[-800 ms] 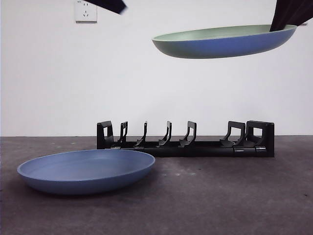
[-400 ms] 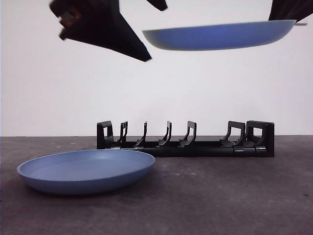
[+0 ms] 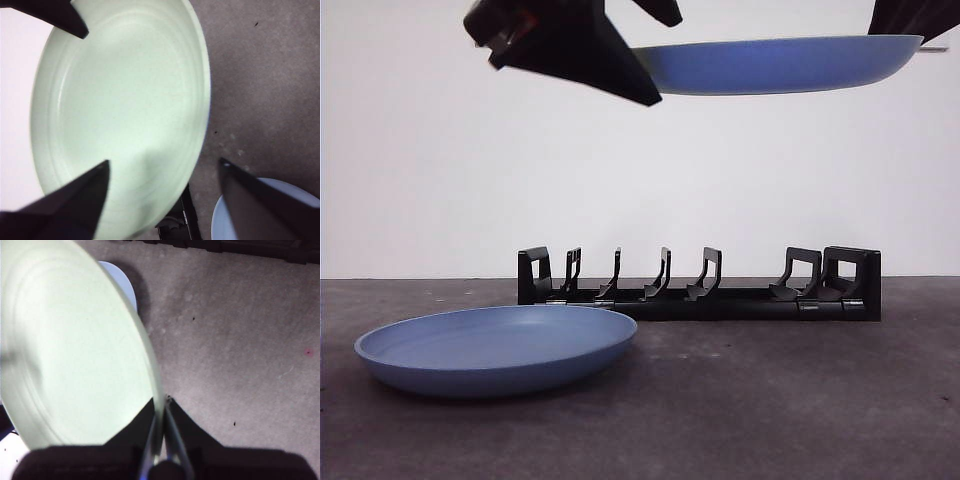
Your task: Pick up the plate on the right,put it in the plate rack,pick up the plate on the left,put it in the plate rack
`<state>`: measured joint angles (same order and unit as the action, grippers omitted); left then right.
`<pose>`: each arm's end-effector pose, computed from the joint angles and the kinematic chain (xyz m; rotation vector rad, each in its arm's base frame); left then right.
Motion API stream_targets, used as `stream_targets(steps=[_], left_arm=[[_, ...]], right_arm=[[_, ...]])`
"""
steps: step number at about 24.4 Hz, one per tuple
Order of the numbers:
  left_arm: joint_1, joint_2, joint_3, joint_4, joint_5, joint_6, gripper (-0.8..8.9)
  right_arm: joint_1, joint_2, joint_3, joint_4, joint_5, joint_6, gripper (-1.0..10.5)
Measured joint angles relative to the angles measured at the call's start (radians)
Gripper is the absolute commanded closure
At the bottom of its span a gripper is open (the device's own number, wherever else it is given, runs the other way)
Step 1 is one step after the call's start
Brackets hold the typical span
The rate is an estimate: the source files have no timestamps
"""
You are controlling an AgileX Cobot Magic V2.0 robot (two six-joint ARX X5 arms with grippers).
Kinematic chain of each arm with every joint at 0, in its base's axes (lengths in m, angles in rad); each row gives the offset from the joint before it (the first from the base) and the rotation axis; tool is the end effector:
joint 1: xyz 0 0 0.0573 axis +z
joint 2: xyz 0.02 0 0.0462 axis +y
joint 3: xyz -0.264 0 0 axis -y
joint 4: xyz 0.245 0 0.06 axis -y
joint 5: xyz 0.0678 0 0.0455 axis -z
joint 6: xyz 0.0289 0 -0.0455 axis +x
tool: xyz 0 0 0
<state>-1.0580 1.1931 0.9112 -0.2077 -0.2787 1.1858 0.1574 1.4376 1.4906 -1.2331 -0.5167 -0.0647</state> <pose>0.1340 -0.2218 0.2934 1.4164 -0.1090 -0.9320 0.2563 0.0551 0.3521 0.1595 1.1602 0.6301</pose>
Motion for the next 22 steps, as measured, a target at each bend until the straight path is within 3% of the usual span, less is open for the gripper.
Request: stream_targets(steps=[8, 15, 22], left_arm=[[0.000, 0.000, 0.000, -0.035, 0.022, 0.000, 8.22], [-0.012, 0.005, 0.000, -0.091, 0.038, 0.030, 8.22], [-0.024, 0.005, 0.000, -0.093, 0.031, 0.008, 8.21]], right_arm=[[0.003, 0.000, 0.000, 0.002, -0.006, -0.004, 9.6], [0.014, 0.001, 0.000, 0.012, -0.008, -0.011, 9.6], [0.014, 0.001, 0.000, 0.025, -0.016, -0.014, 9.3]])
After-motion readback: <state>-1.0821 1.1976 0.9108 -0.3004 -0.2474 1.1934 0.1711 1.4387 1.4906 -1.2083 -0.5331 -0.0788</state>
